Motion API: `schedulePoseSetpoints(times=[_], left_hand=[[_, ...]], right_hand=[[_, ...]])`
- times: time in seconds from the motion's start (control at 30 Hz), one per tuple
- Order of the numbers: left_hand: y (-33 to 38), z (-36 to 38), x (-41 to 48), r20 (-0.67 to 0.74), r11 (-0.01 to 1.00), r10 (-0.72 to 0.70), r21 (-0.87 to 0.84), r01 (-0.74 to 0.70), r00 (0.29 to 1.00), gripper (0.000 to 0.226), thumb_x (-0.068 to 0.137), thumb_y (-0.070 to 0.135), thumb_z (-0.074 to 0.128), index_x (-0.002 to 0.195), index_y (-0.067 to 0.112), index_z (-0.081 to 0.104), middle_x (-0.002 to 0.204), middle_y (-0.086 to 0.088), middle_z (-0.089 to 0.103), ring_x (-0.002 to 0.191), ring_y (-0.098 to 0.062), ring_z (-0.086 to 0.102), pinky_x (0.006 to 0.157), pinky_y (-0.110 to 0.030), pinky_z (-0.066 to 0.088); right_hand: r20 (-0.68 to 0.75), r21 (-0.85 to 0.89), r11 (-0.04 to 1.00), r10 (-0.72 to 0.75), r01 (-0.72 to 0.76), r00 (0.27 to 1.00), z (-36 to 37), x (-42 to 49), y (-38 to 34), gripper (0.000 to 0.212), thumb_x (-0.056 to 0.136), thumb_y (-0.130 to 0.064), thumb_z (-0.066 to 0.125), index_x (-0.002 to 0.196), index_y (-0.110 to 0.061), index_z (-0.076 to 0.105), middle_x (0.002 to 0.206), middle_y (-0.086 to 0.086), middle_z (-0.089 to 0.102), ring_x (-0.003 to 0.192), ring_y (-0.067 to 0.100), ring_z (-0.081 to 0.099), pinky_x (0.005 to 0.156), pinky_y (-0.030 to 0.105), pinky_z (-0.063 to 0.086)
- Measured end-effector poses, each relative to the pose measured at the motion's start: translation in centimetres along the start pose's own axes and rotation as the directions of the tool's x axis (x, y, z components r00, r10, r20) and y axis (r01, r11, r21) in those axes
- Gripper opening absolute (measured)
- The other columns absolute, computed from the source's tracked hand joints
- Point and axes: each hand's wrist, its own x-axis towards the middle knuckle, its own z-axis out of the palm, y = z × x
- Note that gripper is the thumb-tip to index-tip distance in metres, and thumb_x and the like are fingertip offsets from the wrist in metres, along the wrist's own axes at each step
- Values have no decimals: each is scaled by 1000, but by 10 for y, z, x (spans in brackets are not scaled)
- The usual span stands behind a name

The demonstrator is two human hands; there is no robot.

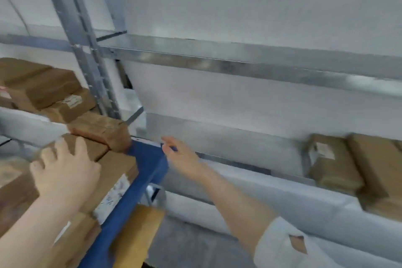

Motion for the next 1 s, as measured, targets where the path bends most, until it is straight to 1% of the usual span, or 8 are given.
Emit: schedulePoseSetpoints(times=[0.13, 0.37, 0.43, 0.53, 0.67, 0.8, 0.9, 1.0], left_hand=[[121, 23, -14, 11, 938, 314, -159, -309, 949, 66, 72, 17, 73, 133, 6, 50, 130, -31, 44, 119, -50, 37, 94, -63, 29], [331, 34, -90, 261, 760, 646, -306, -573, 718, 74, 92, 49, 40, 150, 33, -3, 159, -4, -1, 145, -30, 0, 114, -53, 9], [380, 32, -107, 296, 709, 700, -395, -585, 650, 74, 92, 48, 41, 149, 36, -4, 160, -1, -5, 146, -28, -3, 115, -53, 5], [450, 36, -129, 297, 641, 761, -481, -599, 576, 71, 93, 46, 41, 149, 38, 0, 160, 3, -4, 146, -26, 1, 115, -52, 7], [524, 62, -149, 300, 621, 770, -553, -555, 563, 63, 95, 45, 37, 149, 38, 5, 161, 5, 1, 146, -25, 7, 115, -51, 13], [569, 95, -158, 322, 614, 767, -621, -488, 555, 56, 98, 41, 32, 150, 37, 10, 160, 6, 4, 144, -24, 15, 113, -47, 23], [590, 115, -158, 319, 560, 798, -706, -433, 512, 52, 100, 36, 30, 150, 34, 14, 160, 6, 6, 143, -20, 21, 115, -40, 25], [608, 127, -153, 278, 473, 822, -818, -326, 496, 52, 101, 26, 34, 151, 28, 18, 159, 8, 7, 141, -14, 25, 106, -19, 24]], right_hand=[[-260, 50, 991, 134, -125, 956, -114, -67, 45, 41, 98, -39, 41, 139, -30, 43, 143, -4, 45, 118, 9, 49, 89, 16, 37], [-618, 132, 947, 309, -292, 723, -277, -195, 114, 38, 97, -37, 45, 134, -32, 47, 138, -3, 50, 121, 12, 48, 97, 28, 40], [-651, 148, 935, 337, -322, 680, -310, -222, 132, 39, 96, -38, 45, 135, -31, 47, 137, -4, 52, 120, 12, 49, 94, 27, 40], [-631, 111, 933, 333, -344, 700, -343, -238, 166, 43, 97, -40, 42, 140, -34, 40, 141, -9, 47, 119, 6, 46, 91, 22, 35], [-602, 16, 918, 326, -397, 729, -370, -215, 217, 45, 97, -30, 42, 142, -34, 37, 144, -8, 37, 97, -3, 49, 75, 14, 41], [-618, -29, 864, 379, -502, 688, -382, -185, 259, 45, 96, -20, 41, 141, -26, 38, 151, 1, 29, 130, 23, 38, 102, 40, 41], [-660, -44, 825, 399, -563, 637, -384, -170, 277, 47, 95, -17, 41, 141, -25, 38, 155, 4, 21, 136, 24, 31, 103, 38, 40], [-664, -95, 803, 389, -588, 639, -384, -159, 290, 50, 94, -16, 43, 142, -28, 36, 158, 3, 13, 142, 24, 19, 104, 37, 36]])
